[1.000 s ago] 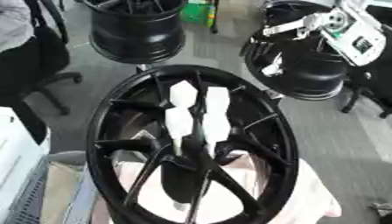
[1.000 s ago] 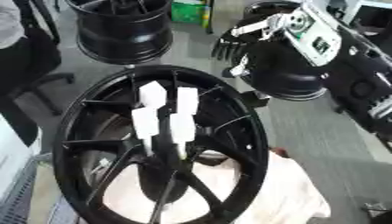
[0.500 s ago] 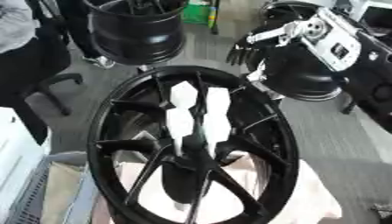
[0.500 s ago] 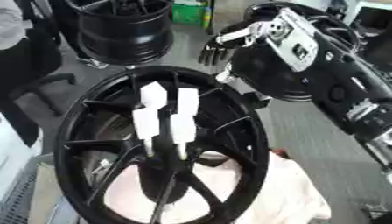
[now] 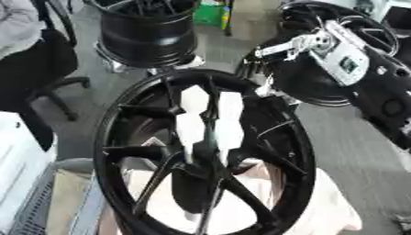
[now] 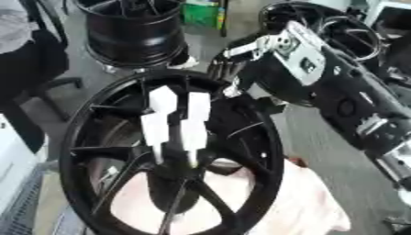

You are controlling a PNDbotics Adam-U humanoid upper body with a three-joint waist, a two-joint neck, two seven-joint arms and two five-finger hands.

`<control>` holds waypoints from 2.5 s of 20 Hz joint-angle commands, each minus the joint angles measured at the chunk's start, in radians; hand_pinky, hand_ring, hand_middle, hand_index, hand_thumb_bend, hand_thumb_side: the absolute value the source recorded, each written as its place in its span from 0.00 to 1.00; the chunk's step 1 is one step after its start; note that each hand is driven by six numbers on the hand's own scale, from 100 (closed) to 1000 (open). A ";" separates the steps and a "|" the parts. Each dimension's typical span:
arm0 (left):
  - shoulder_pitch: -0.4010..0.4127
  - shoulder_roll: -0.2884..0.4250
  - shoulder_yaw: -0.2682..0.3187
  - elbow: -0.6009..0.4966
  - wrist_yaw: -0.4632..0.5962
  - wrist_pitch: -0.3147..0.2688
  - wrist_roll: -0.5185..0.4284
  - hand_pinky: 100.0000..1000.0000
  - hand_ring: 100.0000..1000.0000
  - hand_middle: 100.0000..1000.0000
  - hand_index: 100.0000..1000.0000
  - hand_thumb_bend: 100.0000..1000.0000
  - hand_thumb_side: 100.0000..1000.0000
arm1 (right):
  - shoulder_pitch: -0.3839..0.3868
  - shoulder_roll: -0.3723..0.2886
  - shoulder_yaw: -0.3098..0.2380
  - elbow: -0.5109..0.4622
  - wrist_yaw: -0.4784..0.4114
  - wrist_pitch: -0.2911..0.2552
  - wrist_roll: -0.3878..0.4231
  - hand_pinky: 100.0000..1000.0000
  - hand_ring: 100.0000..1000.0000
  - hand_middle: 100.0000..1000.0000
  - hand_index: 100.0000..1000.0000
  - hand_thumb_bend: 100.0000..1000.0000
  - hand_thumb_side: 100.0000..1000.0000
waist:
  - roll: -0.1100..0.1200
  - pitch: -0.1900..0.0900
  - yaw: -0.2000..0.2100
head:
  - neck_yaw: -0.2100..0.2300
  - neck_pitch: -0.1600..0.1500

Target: Pull the pin out of the wheel hub.

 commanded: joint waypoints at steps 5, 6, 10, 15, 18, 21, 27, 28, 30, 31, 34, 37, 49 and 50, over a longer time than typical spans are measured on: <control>0.005 0.018 0.007 -0.017 -0.008 0.004 0.004 0.74 0.79 0.59 0.85 0.01 0.68 | -0.003 -0.023 0.014 -0.054 0.011 0.076 -0.022 0.85 0.83 0.78 0.86 0.25 0.28 | 0.009 -0.014 -0.010 | 0.018 -0.004; 0.007 0.018 0.007 -0.017 -0.009 0.005 0.004 0.74 0.79 0.59 0.85 0.01 0.68 | 0.000 -0.026 0.021 -0.073 0.015 0.095 -0.031 0.85 0.83 0.78 0.87 0.25 0.28 | 0.009 -0.013 -0.011 | 0.022 -0.007; 0.010 0.020 0.007 -0.017 -0.010 0.005 0.004 0.73 0.79 0.59 0.85 0.01 0.68 | 0.016 -0.039 0.051 -0.149 0.033 0.175 -0.057 0.86 0.83 0.79 0.87 0.26 0.29 | 0.009 -0.012 -0.013 | 0.030 -0.009; 0.013 0.017 0.004 -0.017 -0.010 0.009 0.003 0.73 0.79 0.59 0.85 0.01 0.68 | 0.029 -0.043 0.068 -0.215 0.030 0.243 -0.073 0.86 0.83 0.78 0.87 0.25 0.29 | 0.009 -0.009 -0.014 | 0.033 -0.009; 0.015 0.015 0.004 -0.017 -0.010 0.010 0.003 0.73 0.79 0.59 0.85 0.01 0.68 | 0.034 -0.041 0.071 -0.230 0.036 0.265 -0.088 0.86 0.83 0.79 0.87 0.24 0.28 | 0.009 -0.009 -0.013 | 0.034 -0.011; 0.016 0.012 0.006 -0.017 -0.010 0.010 0.005 0.73 0.79 0.59 0.85 0.01 0.68 | 0.044 -0.030 0.068 -0.229 0.056 0.280 -0.112 0.86 0.83 0.79 0.87 0.25 0.28 | 0.010 -0.009 -0.012 | 0.036 -0.014; 0.017 0.007 0.005 -0.017 -0.009 0.012 0.005 0.73 0.79 0.59 0.84 0.01 0.69 | 0.062 -0.017 0.067 -0.213 0.106 0.272 -0.132 0.87 0.83 0.80 0.88 0.26 0.27 | 0.009 -0.008 -0.008 | 0.040 -0.018; 0.018 0.006 0.006 -0.017 -0.010 0.013 0.005 0.73 0.78 0.59 0.84 0.01 0.69 | 0.060 -0.020 0.068 -0.215 0.110 0.268 -0.128 0.87 0.84 0.80 0.88 0.27 0.26 | 0.009 -0.008 -0.008 | 0.043 -0.019; 0.017 0.006 0.005 -0.017 -0.010 0.013 0.005 0.73 0.78 0.59 0.84 0.01 0.68 | 0.053 -0.024 0.070 -0.226 0.118 0.261 -0.118 0.87 0.84 0.81 0.88 0.29 0.23 | 0.009 -0.009 -0.009 | 0.048 -0.021; 0.017 0.006 0.004 -0.017 -0.010 0.013 0.004 0.73 0.78 0.59 0.85 0.01 0.68 | 0.048 -0.029 0.074 -0.234 0.121 0.257 -0.111 0.87 0.84 0.81 0.88 0.30 0.22 | 0.009 -0.009 -0.010 | 0.050 -0.021; 0.017 0.008 0.003 -0.017 -0.011 0.013 0.002 0.73 0.78 0.59 0.85 0.01 0.68 | 0.032 -0.050 0.086 -0.258 0.132 0.247 -0.081 0.88 0.84 0.81 0.88 0.31 0.20 | 0.010 -0.012 -0.013 | 0.051 -0.017; 0.018 0.007 0.004 -0.017 -0.011 0.014 0.001 0.73 0.78 0.59 0.85 0.01 0.68 | 0.009 -0.074 0.090 -0.282 0.131 0.235 -0.053 0.88 0.85 0.82 0.89 0.32 0.19 | 0.010 -0.014 -0.016 | 0.049 -0.016; 0.026 0.007 0.011 -0.017 -0.016 0.017 0.011 0.73 0.78 0.59 0.85 0.01 0.69 | -0.042 -0.146 0.110 -0.411 0.069 0.208 0.046 0.89 0.86 0.83 0.89 0.33 0.22 | 0.013 -0.021 -0.024 | 0.048 -0.018; 0.027 0.007 0.011 -0.017 -0.016 0.017 0.012 0.73 0.78 0.59 0.85 0.01 0.69 | -0.040 -0.149 0.115 -0.431 0.061 0.215 0.046 0.89 0.86 0.83 0.89 0.33 0.22 | 0.013 -0.021 -0.024 | 0.050 -0.018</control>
